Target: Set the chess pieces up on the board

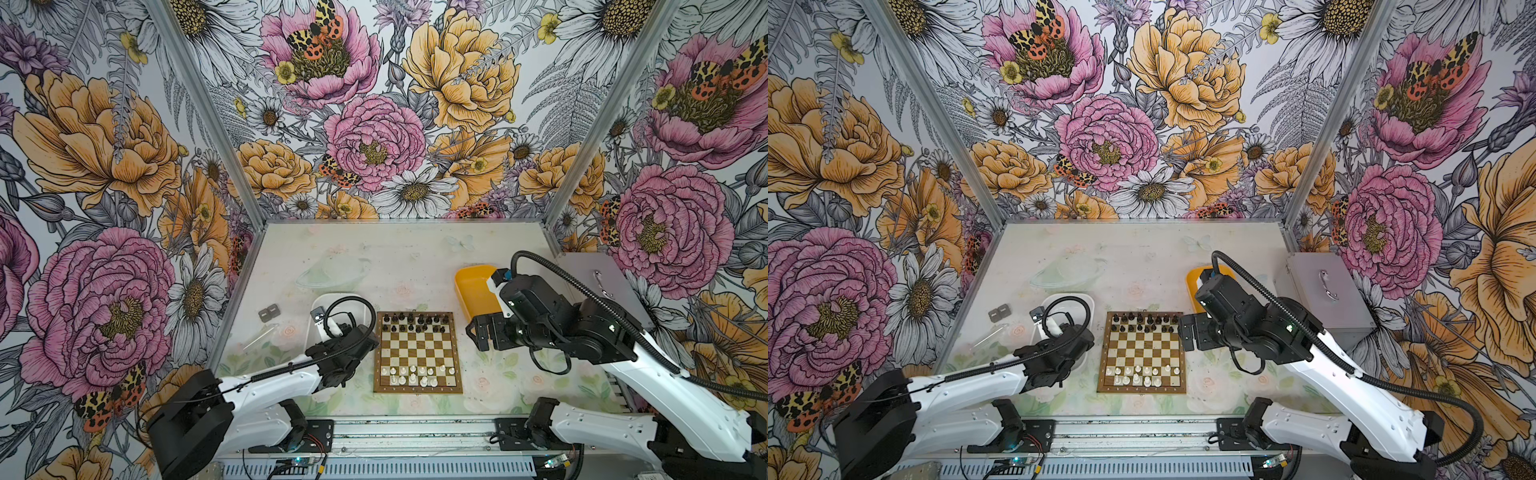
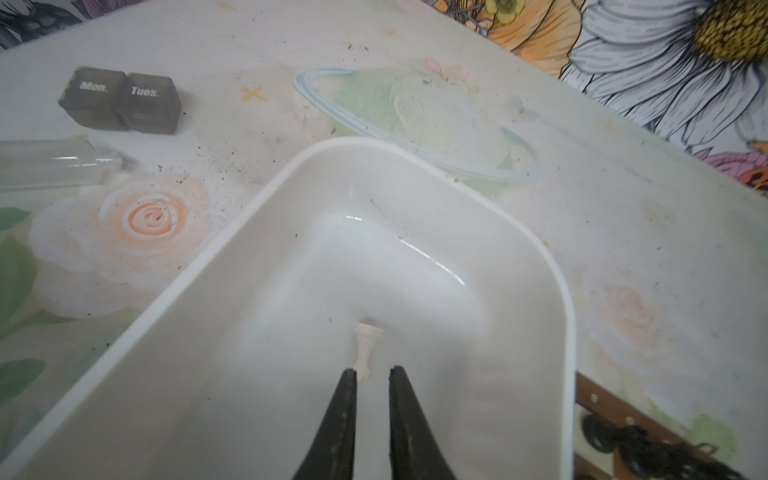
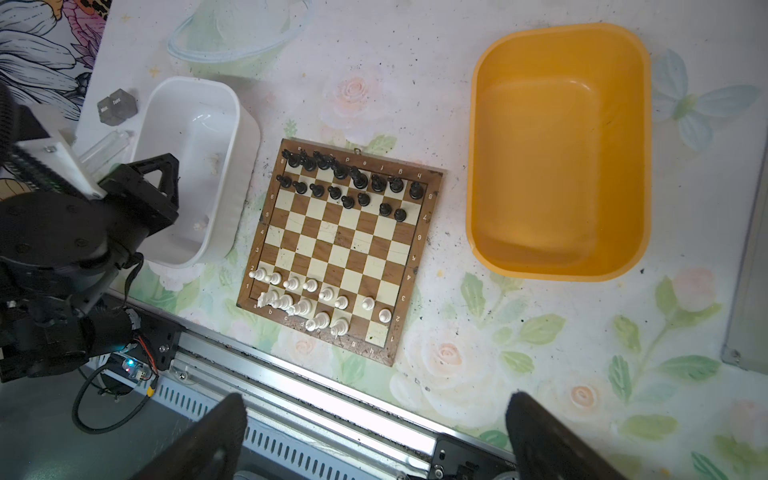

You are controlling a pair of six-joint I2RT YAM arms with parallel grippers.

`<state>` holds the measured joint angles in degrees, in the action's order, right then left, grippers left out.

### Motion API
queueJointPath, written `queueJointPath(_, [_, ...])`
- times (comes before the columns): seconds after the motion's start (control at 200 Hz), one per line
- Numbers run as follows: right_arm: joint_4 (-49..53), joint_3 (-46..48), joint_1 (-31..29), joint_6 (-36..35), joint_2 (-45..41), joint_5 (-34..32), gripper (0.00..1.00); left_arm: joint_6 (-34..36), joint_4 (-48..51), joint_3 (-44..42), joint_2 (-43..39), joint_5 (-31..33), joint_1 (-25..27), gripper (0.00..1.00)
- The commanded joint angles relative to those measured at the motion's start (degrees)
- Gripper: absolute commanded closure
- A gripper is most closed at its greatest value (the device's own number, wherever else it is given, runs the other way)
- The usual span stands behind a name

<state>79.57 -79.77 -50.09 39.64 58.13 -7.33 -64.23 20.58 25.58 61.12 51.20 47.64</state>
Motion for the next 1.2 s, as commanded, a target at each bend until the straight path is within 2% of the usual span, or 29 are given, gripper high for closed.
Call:
queueJointPath(0.0, [0.85,-1.54,-0.45,0.64,-0.92,-1.02,0.00,1.87,5.88,1.49,-7.42,-4.59,-8.00,0.81])
queueJointPath(0.105, [0.85,-1.78,-0.45,0.24,-0.42,-1.22,0.00,6.77,9.03,4.74,-10.07,-13.60,-17.01,0.81])
queueJointPath(0.22, [0.42,-2.33,-0.45,-0.08,0.31,-1.34,0.00,8.89,17.81,11.37,-5.09,-22.16,-22.74,0.85])
queueJointPath(0.35, [-0.54,-1.65,-0.45,-0.12,0.23,-1.29,0.00,7.03,20.36,13.35,-0.04,-29.84,-22.16,0.90])
queueJointPath(0.42, [-0.92,-1.24,-0.45,0.02,0.07,-1.28,0.00,6.01,20.33,12.67,1.28,-31.79,-20.90,0.88])
queueJointPath(0.555, [-1.25,-0.57,-0.45,0.48,-0.88,-1.52,0.00,3.06,20.72,9.39,1.80,-37.80,-20.17,0.90])
queueJointPath(0.6, [-1.33,-0.38,-0.45,0.65,-1.31,-1.76,0.00,1.32,20.88,8.12,0.57,-36.91,-18.36,0.89])
queueJointPath(0.771, [-1.96,1.62,-0.50,1.11,-2.84,-1.51,0.00,-6.32,17.50,2.27,-3.81,-30.21,-13.05,0.73])
queueJointPath(1.006, [-2.02,2.23,-0.45,0.61,-4.05,-1.55,0.00,-8.06,13.16,-0.18,-0.81,-26.17,-11.89,0.61])
queueJointPath(1.196, [-1.68,3.27,-0.50,0.62,-5.56,-1.37,0.00,-8.03,4.80,-0.49,3.64,-22.46,-10.57,0.58])
